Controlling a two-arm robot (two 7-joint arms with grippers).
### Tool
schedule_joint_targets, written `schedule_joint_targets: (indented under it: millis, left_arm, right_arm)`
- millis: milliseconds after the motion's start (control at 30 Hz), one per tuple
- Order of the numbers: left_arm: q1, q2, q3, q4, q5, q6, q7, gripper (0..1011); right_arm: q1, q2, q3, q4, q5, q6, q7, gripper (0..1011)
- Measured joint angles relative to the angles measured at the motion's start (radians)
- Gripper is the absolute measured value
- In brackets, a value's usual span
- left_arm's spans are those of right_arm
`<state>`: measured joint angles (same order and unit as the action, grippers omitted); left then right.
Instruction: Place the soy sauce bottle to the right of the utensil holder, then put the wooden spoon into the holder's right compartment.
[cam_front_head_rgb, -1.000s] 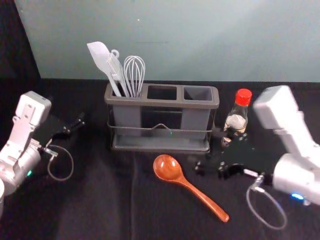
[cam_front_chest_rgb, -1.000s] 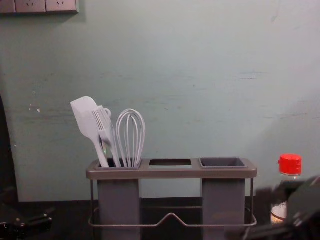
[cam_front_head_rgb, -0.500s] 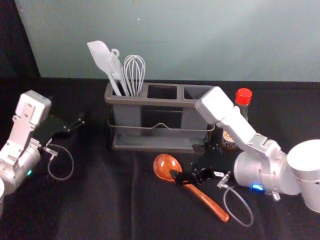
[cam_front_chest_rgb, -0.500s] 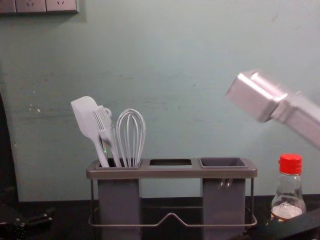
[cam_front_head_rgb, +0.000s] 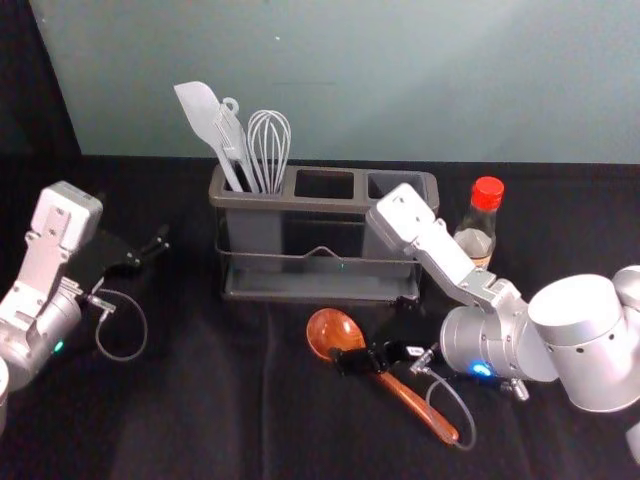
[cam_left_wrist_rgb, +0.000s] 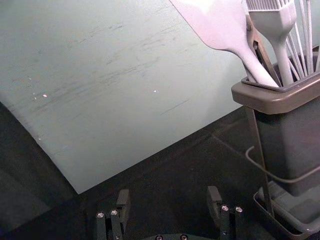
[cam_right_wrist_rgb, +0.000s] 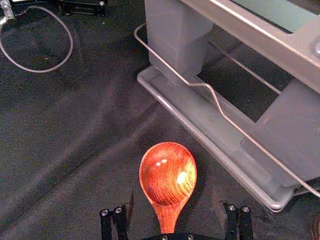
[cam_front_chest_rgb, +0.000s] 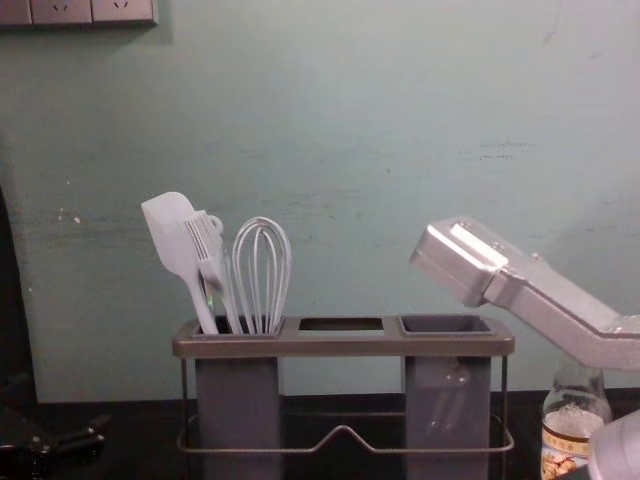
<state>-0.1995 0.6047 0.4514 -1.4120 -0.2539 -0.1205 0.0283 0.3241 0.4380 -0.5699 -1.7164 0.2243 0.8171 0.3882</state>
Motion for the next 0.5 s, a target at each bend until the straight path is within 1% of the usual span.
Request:
schedule_joint_targets:
  millis: [233,500]
  left_arm:
    - [0.0,0.0,0.0,0.0,0.0,0.0,0.0,1005]
    - [0.0,0.0,0.0,0.0,0.0,0.0,0.0,1005]
  right_arm:
    - [0.012,-0.017,-0.01,0.033,-0.017,-0.009,0.029,1004]
    - [0.018,-0.038,-0.014,0.06,-0.036,-0.016,0.037,1004]
